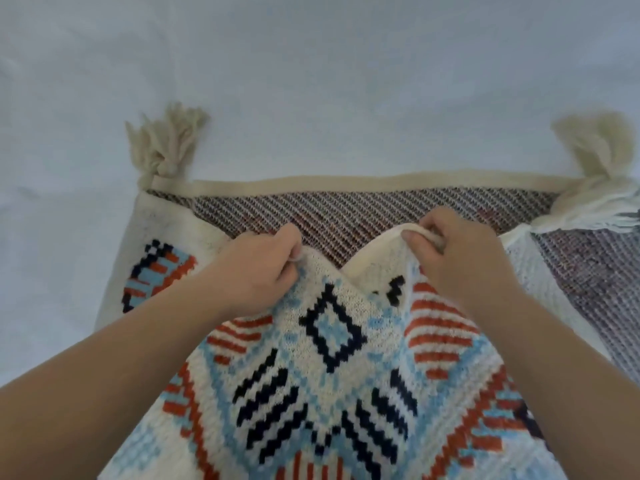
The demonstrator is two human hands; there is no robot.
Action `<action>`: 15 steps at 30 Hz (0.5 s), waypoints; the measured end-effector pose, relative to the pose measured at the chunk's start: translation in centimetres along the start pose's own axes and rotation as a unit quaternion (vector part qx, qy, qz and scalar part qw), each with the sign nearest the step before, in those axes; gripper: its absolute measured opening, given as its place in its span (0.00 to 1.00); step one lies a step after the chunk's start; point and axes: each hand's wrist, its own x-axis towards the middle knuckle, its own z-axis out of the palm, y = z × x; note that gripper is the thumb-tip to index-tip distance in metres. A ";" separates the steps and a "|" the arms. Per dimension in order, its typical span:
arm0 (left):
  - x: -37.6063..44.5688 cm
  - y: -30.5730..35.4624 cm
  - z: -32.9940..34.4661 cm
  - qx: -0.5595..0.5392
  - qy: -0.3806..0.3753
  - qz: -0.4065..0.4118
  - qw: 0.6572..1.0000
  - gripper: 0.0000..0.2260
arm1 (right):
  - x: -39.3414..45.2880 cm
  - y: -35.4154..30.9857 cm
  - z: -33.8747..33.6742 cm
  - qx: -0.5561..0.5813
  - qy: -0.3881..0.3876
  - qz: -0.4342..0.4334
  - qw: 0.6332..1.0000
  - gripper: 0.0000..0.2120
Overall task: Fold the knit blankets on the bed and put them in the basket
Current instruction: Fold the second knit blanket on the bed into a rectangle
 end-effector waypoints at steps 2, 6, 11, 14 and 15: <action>0.6 -0.1 0.0 -0.022 0.020 -0.009 1.000 0.09 | 0.4 0.1 -1.0 0.006 0.032 0.012 0.999 0.10; 1.9 -0.8 -0.4 0.010 0.106 0.011 0.994 0.05 | 1.8 1.1 -3.3 -0.062 0.152 0.040 0.986 0.13; 5.0 -1.4 -1.3 0.119 0.131 0.007 0.984 0.22 | 4.2 2.1 -4.0 -0.139 0.276 0.063 0.949 0.19; 5.7 -3.1 -2.1 0.194 0.067 -0.046 0.978 0.29 | 4.7 0.7 -2.3 -0.179 0.261 0.074 0.946 0.15; 5.6 -3.9 -2.5 0.199 0.064 -0.060 0.976 0.30 | 5.0 0.5 -1.4 -0.192 0.248 0.065 0.947 0.14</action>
